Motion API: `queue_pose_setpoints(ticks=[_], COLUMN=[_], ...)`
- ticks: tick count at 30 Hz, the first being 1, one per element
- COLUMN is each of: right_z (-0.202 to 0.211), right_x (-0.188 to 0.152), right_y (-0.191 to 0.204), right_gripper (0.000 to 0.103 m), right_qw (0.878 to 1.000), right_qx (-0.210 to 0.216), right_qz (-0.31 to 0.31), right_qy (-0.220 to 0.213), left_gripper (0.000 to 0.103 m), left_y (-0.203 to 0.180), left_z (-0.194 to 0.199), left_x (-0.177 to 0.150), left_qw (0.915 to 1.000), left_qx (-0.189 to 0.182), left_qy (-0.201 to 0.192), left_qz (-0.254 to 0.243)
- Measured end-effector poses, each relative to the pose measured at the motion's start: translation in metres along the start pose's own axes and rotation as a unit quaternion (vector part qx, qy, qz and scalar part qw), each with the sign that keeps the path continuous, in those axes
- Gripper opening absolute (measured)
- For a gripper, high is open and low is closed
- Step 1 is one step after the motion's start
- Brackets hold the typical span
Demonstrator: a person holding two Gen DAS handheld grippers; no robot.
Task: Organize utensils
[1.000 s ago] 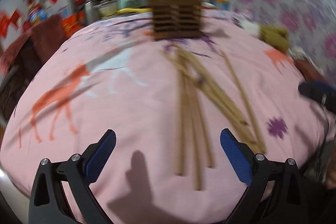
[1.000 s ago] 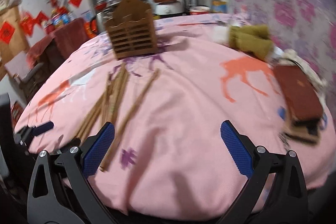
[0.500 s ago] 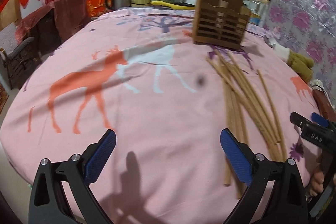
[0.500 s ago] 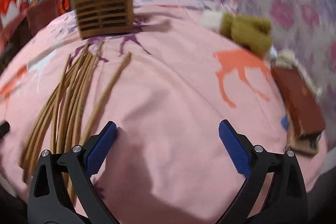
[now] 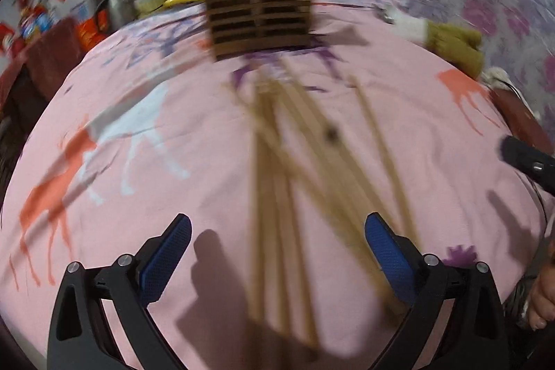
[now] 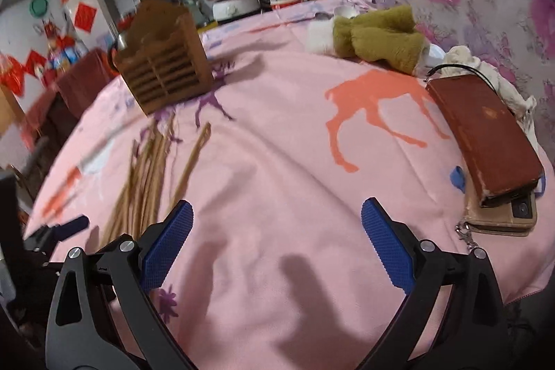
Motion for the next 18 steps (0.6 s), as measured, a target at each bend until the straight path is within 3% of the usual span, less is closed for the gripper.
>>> queue_pose_setpoints(ticks=[2, 5, 8, 10, 14, 18], right_z=[0.000, 0.001, 0.001, 0.000, 0.000, 0.004], right_x=[-0.001, -0.005, -0.010, -0.015, -0.014, -0.008], right_y=[0.008, 0.019, 0.032, 0.043, 0.040, 0.025], right_gripper=[0.094, 0.094, 0.094, 0.094, 0.094, 0.094], right_qw=[1.000, 0.999, 0.998, 0.997, 0.997, 0.999], right_qx=[0.011, 0.017, 0.019, 0.015, -0.009, -0.004], right_qz=[0.010, 0.027, 0.052, 0.077, 0.076, 0.050], right_qy=[-0.001, -0.001, 0.001, 0.001, -0.007, -0.006], left_gripper=[0.099, 0.098, 0.098, 0.098, 0.098, 0.099], left_y=[0.021, 0.067, 0.099, 0.099, 0.046, 0.007], left_z=[0.004, 0.003, 0.011, 0.018, 0.023, 0.000], left_x=[-0.005, -0.017, -0.026, -0.024, -0.015, -0.012], left_qw=[0.9998, 0.9962, 0.9931, 0.9914, 0.9975, 0.9999], left_qx=[0.016, 0.072, 0.026, -0.002, -0.035, 0.012], left_qy=[-0.005, 0.008, 0.005, -0.010, -0.023, -0.010], left_qz=[0.012, 0.048, 0.115, 0.131, 0.057, 0.000])
Point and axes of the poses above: each gripper's, at about its wrist camera, not at the fingertips, and z roughly against the way its jaws point, y to its left, x to its top, the point moved 1 cm from there along -z, roughly the way its jaws point, and after that the axes turned 1 degree about -x, right-handed, at the moved point
